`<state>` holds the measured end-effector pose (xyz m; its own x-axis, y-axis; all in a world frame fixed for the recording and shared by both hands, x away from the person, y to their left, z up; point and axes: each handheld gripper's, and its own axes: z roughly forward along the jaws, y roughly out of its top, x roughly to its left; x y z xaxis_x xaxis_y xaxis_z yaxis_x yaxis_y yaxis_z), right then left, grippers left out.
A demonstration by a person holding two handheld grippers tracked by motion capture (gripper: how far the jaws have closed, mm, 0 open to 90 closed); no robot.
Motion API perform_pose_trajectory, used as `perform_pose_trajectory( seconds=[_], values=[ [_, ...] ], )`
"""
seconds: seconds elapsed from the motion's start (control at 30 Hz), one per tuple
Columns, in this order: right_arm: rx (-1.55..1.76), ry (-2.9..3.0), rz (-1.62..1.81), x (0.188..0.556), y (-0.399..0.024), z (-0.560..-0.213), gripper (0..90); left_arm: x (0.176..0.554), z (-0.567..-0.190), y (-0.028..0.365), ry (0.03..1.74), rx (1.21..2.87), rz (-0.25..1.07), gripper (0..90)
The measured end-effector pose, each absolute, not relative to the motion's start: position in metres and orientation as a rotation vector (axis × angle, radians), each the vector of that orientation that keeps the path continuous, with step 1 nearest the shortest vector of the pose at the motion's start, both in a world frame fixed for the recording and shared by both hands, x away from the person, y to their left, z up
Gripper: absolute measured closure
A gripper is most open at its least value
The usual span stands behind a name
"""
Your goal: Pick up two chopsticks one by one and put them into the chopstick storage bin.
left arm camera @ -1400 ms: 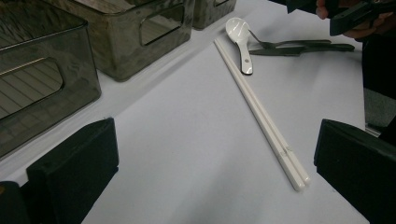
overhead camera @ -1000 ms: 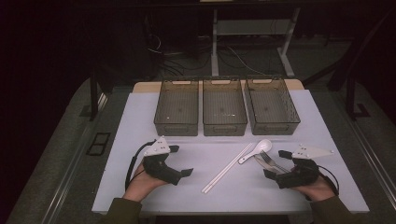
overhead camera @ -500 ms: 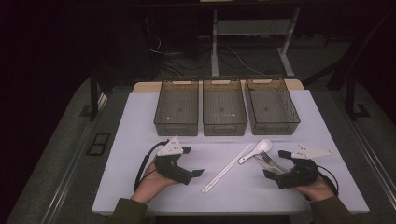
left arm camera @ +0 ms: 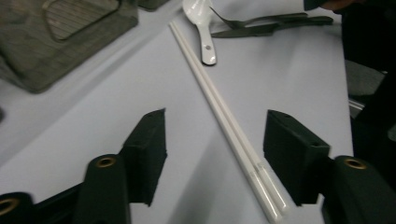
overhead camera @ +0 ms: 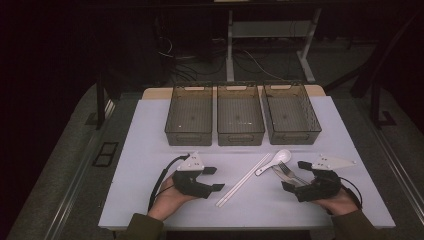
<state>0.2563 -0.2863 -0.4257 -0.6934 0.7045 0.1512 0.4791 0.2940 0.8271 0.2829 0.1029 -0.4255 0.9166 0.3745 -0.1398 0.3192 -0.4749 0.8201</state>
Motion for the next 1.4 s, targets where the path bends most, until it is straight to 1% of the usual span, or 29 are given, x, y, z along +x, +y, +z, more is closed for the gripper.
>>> perform_pose_trajectory(
  seconds=[0.2,0.43,0.8,0.9,1.4],
  values=[
    [1.086,2.322,1.35,0.256,-0.286,-0.426,3.1,0.281,-0.428,0.098,0.476,2.128,0.049,52.2],
    [1.084,2.327,1.345,0.256,-0.286,-0.426,3.1,0.278,-0.434,0.089,0.455,2.173,0.019,59.1],
    [1.081,2.326,1.344,0.256,-0.286,-0.426,3.1,0.275,-0.44,0.082,0.447,2.222,0.001,67.0],
    [1.081,2.325,1.345,0.256,-0.286,-0.426,3.0,0.275,-0.443,0.079,0.433,2.254,0.0,67.8],
    [1.082,2.324,1.342,0.257,-0.286,-0.426,3.1,0.273,-0.447,0.075,0.443,2.28,-0.01,74.9]
  ],
)
